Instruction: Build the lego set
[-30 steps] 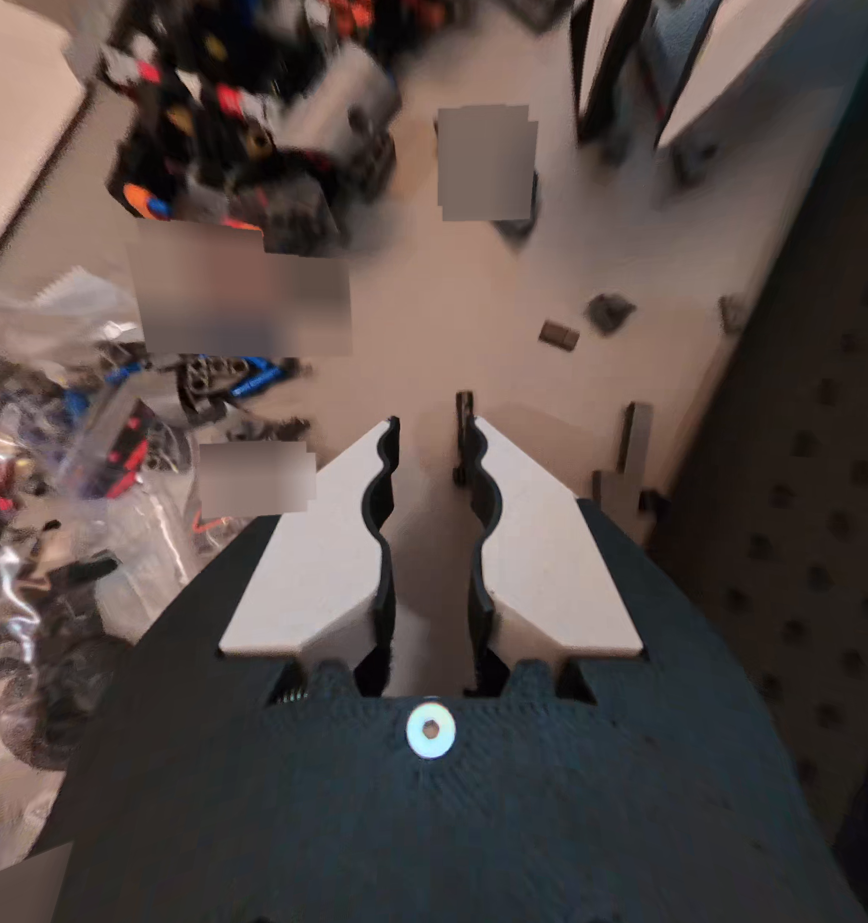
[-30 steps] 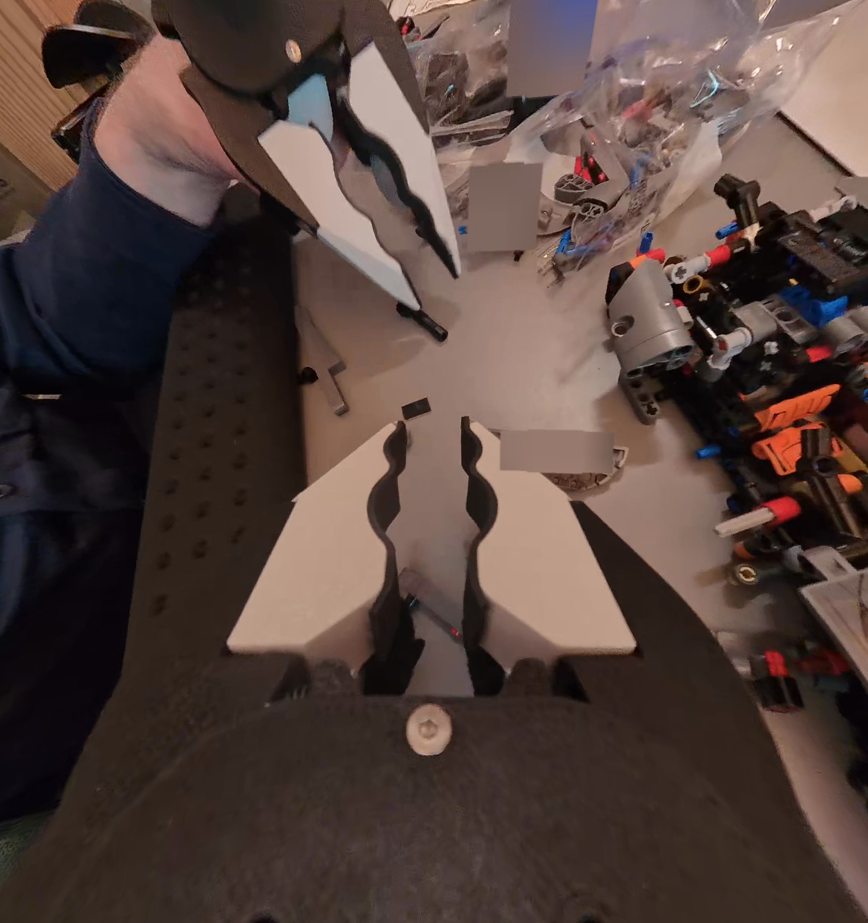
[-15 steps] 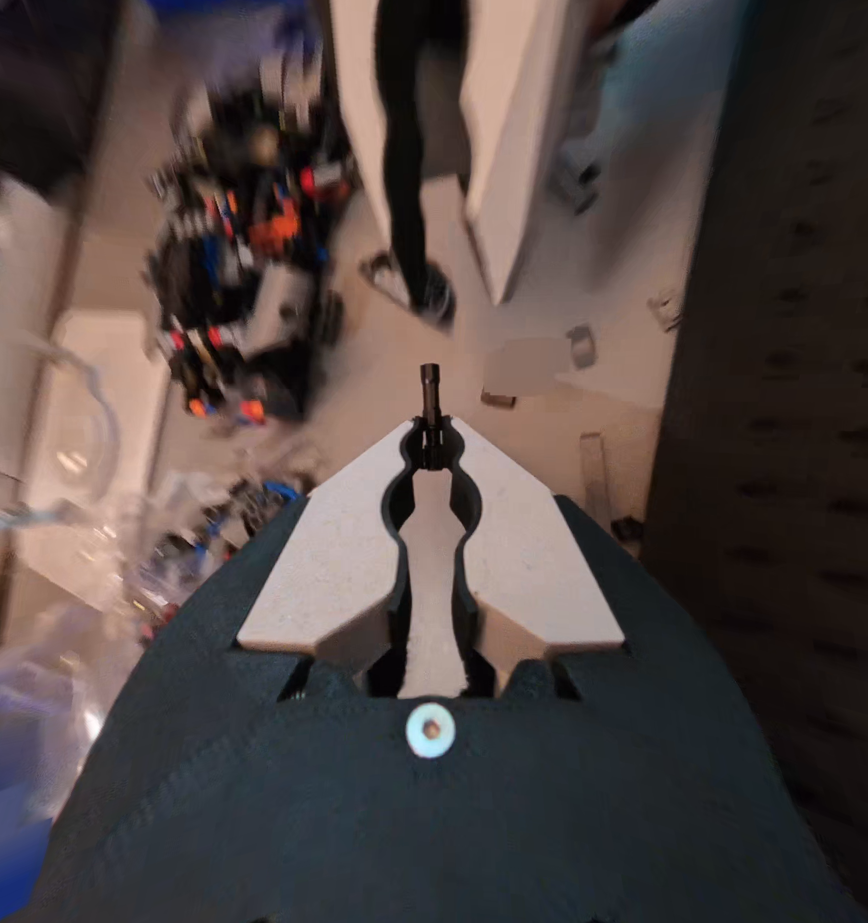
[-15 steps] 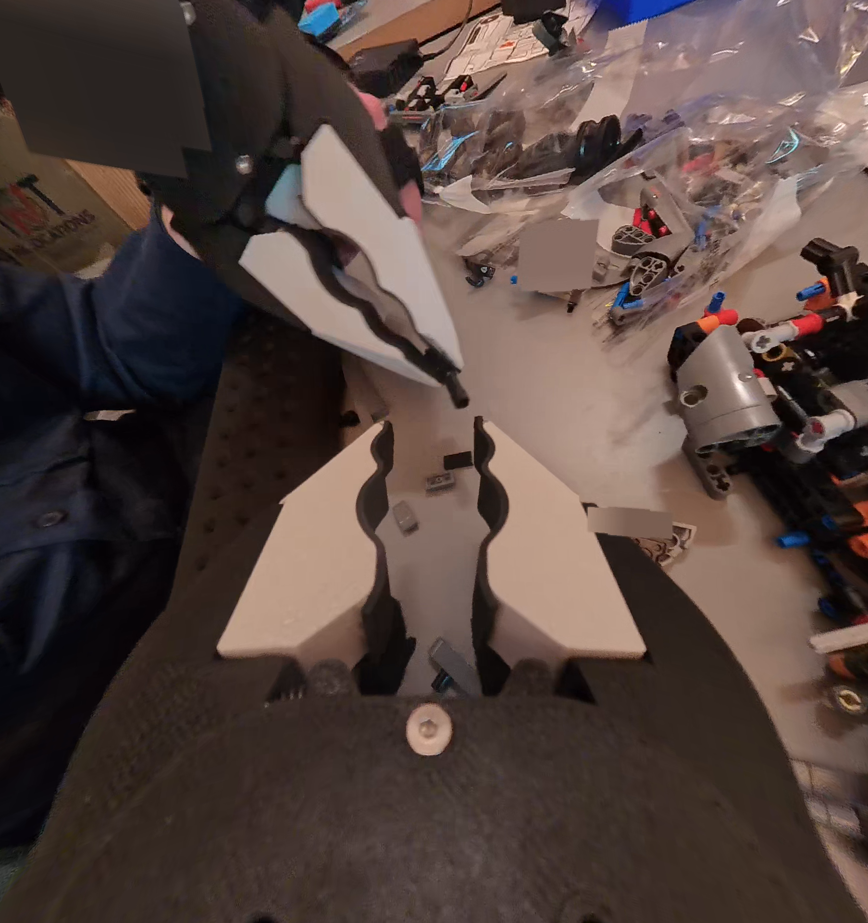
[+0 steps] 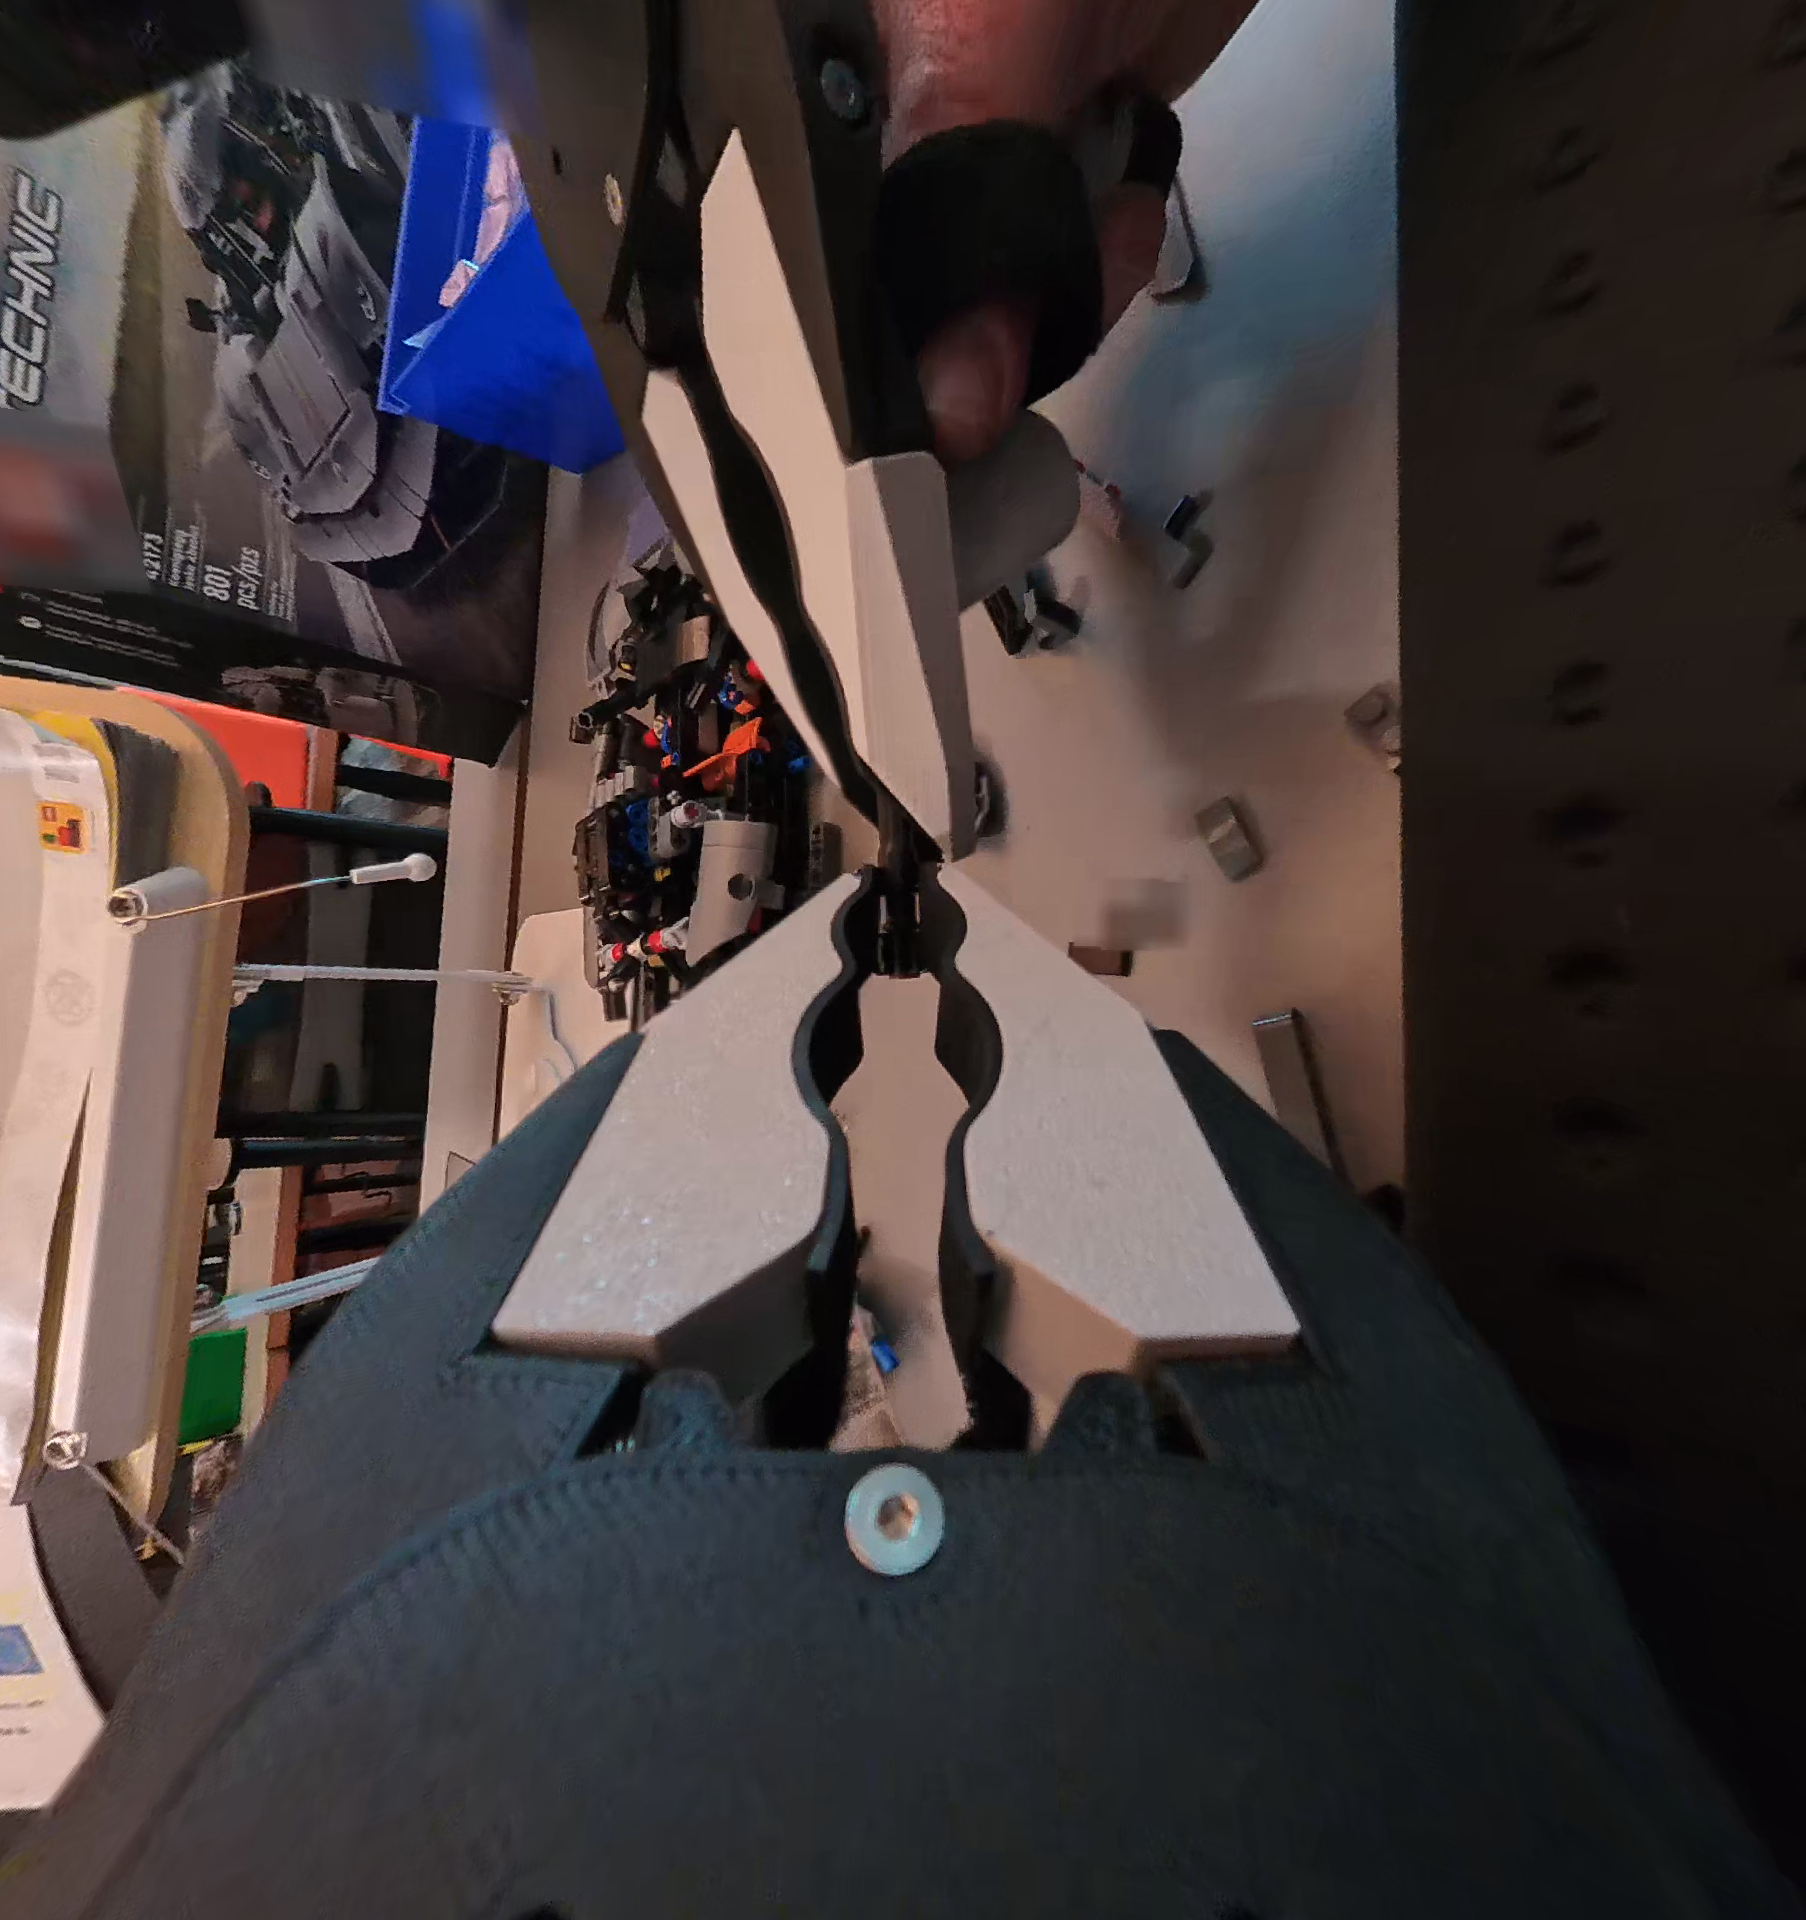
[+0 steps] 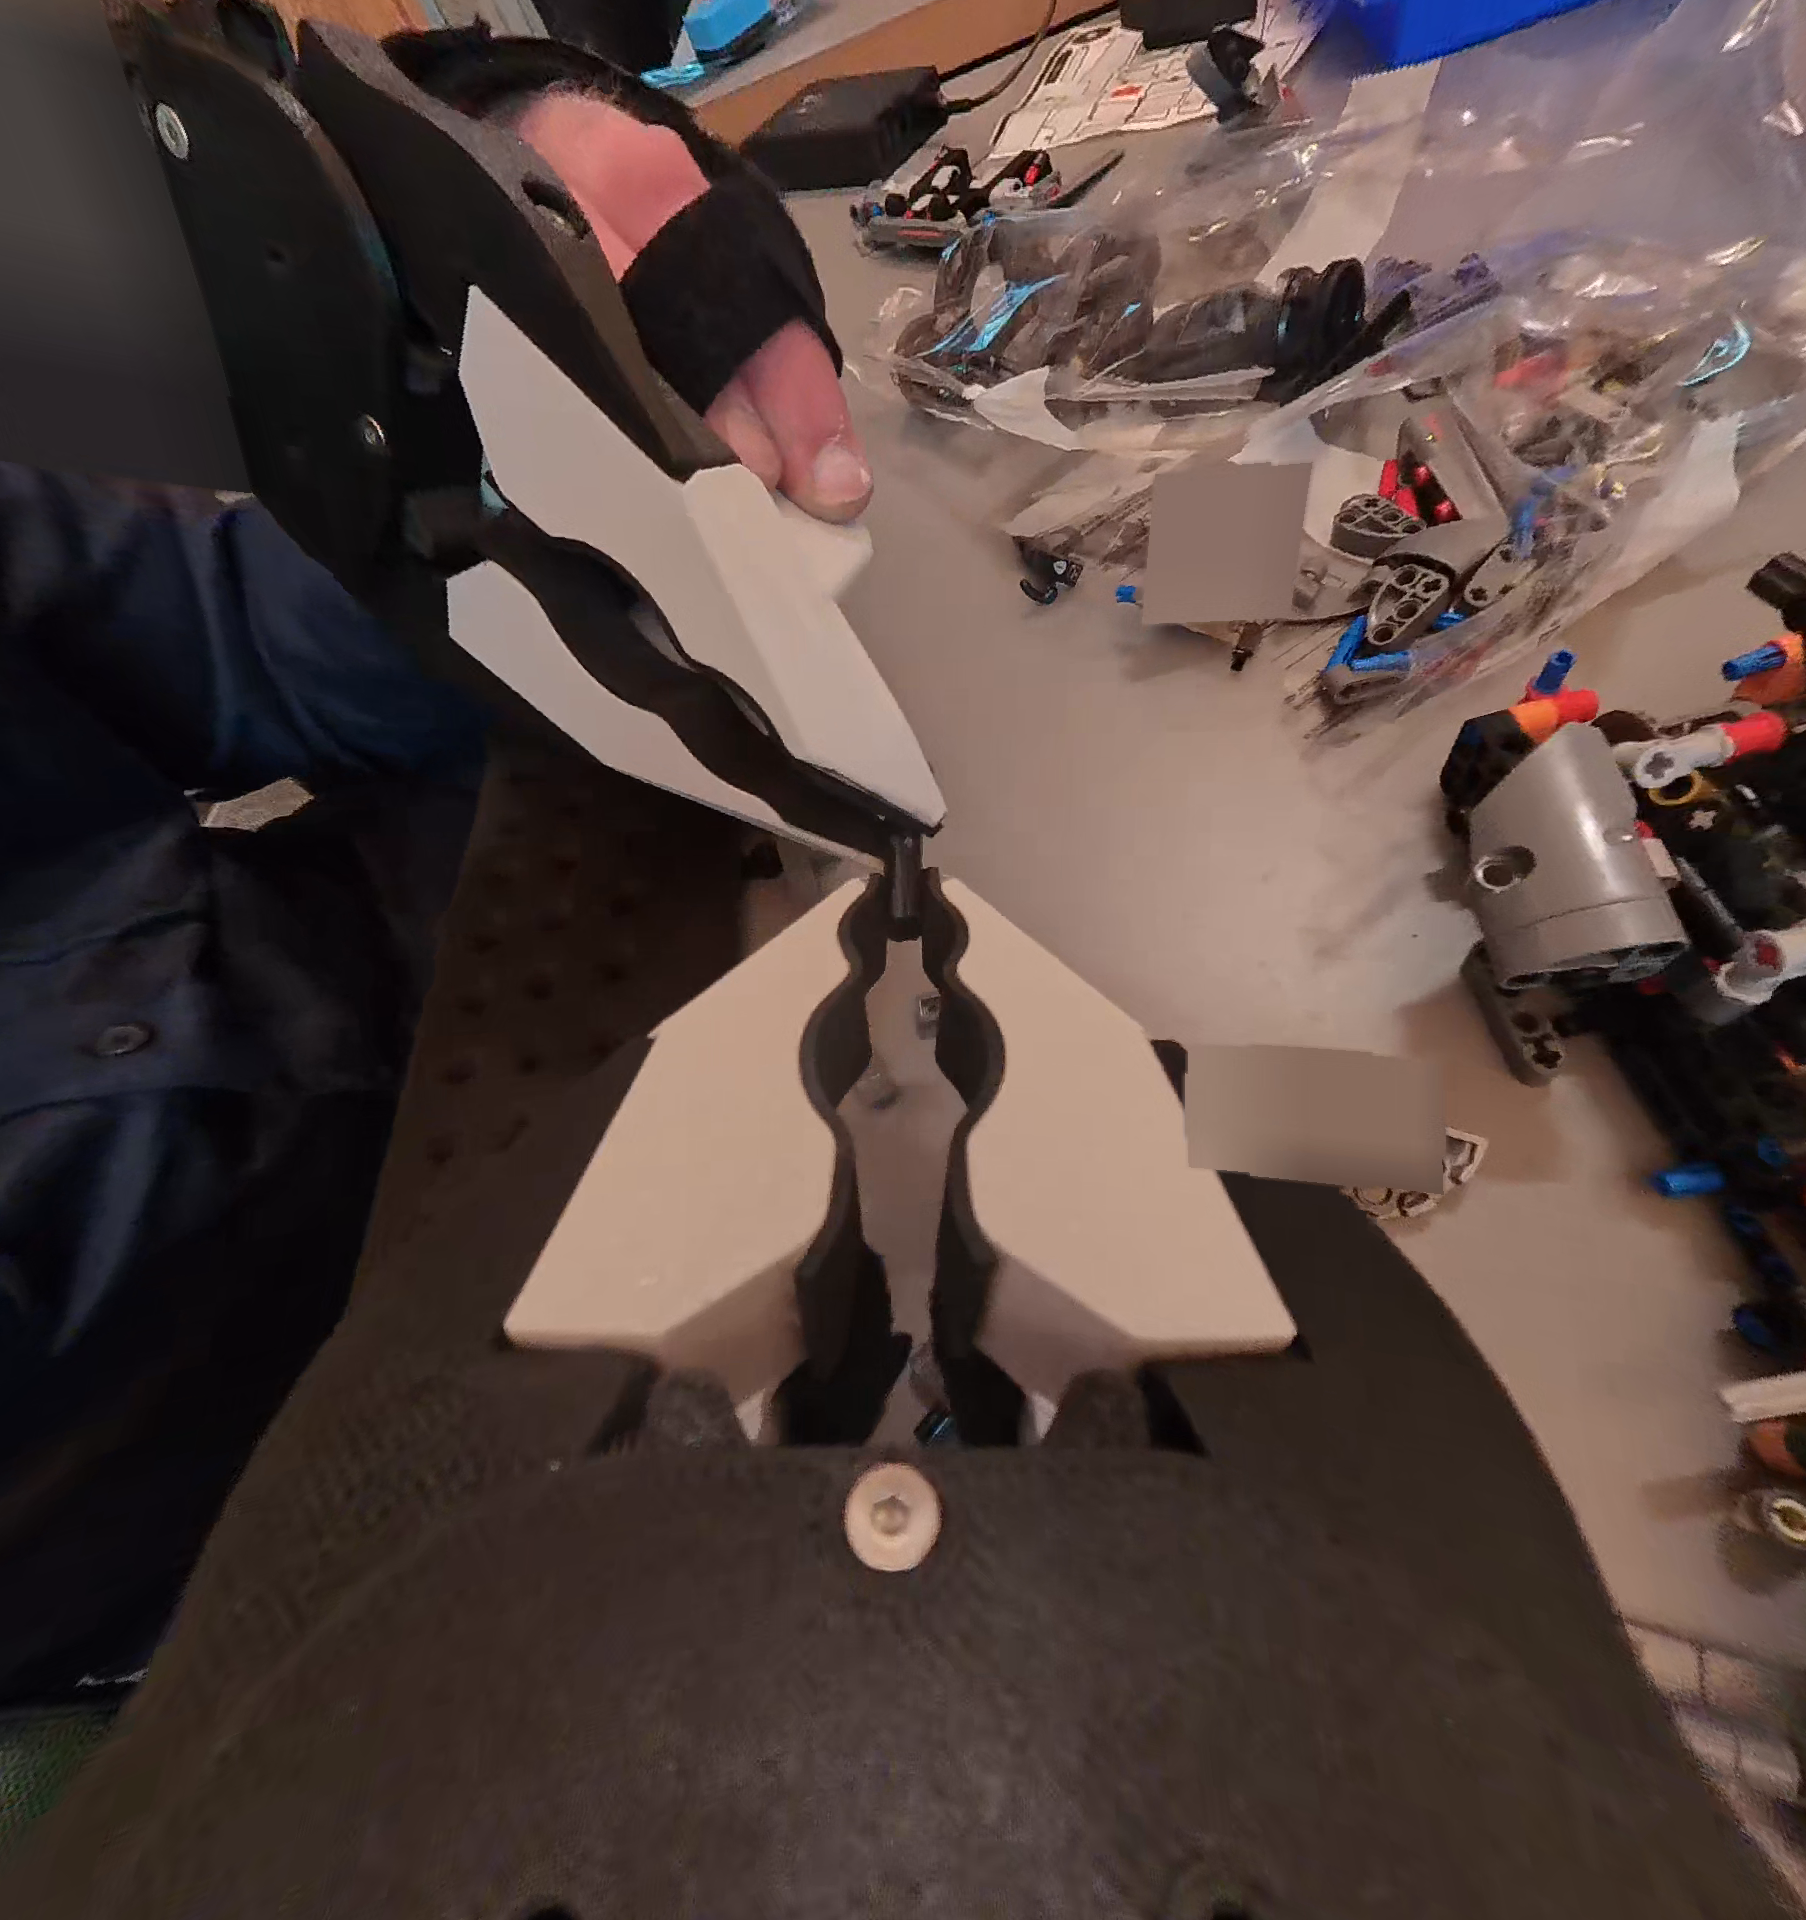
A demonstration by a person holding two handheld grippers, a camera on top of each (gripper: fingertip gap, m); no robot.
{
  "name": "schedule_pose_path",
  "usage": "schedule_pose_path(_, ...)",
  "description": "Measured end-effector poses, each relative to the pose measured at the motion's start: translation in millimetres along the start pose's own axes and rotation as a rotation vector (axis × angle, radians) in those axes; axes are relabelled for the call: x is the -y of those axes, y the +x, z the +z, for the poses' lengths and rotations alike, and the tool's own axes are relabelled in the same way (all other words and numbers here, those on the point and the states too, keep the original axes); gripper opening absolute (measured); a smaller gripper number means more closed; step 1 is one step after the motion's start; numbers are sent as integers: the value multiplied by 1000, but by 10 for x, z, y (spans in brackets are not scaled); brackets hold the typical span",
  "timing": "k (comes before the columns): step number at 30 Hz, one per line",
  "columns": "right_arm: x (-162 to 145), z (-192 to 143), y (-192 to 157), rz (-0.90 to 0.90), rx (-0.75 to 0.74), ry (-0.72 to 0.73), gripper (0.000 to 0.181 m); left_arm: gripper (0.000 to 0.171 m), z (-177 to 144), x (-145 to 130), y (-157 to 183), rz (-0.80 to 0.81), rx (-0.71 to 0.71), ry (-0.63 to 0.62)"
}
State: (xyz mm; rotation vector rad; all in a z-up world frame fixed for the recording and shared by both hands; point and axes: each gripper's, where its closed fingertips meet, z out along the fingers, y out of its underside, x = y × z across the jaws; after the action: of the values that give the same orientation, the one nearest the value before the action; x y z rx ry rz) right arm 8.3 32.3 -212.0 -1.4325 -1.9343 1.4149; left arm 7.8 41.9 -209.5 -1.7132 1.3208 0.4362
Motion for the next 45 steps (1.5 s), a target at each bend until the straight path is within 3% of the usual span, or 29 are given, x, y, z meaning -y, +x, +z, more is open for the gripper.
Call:
schedule_pose_path(10, 18, -104, -66, -112, -53, -15, 4, 4, -125, 83, -40, -27, -4, 64)
schedule_pose_path(12, 108, -388, 31, -72, -86, 89, 4, 3, -165, -441, -209, -31, 70, -156)
schedule_pose_path(14, 201, -496, 30, -74, -80, 139, 4, 3, -335, -413, -261, -233, -15, 2)
schedule_pose_path(17, 66, -291, 75, -56, -75, 38, 4, 4, -343, -227, -353, -168, 44, 26)
schedule_pose_path(20, 37, -286, 172, -69, -150, 31, 4, 4, -203, -445, -145, -239, -70, -20)
schedule_pose_path(26, 502, 56, 280, -142, -225, 4, 4, 4, -119, -415, 113, -228, -174, -12)
schedule_pose_path(29, 606, 398, 547, -168, -293, -156, 5, 4, -173, -433, 95, -270, -177, 19)
schedule_pose_path(32, 549, 625, 1058, -185, -470, -322, 31, 4, -189, -491, 44, -305, -161, 22)
schedule_pose_path(33, 584, 662, 1090, -190, -472, -314, 30, 5, -198, -504, 30, -317, -160, 25)
schedule_pose_path(37, 726, 498, 1040, -203, -465, -216, 25, 4, -231, -517, -4, -358, -155, 54)
schedule_pose_path(40, 805, 360, 712, -166, -274, -109, 15, 4, -232, -508, -96, -369, -109, 65)
schedule_pose_path(45, 634, 304, 302, -5, 31, -76, 28, 4, -303, -497, -349, -299, 81, 67)
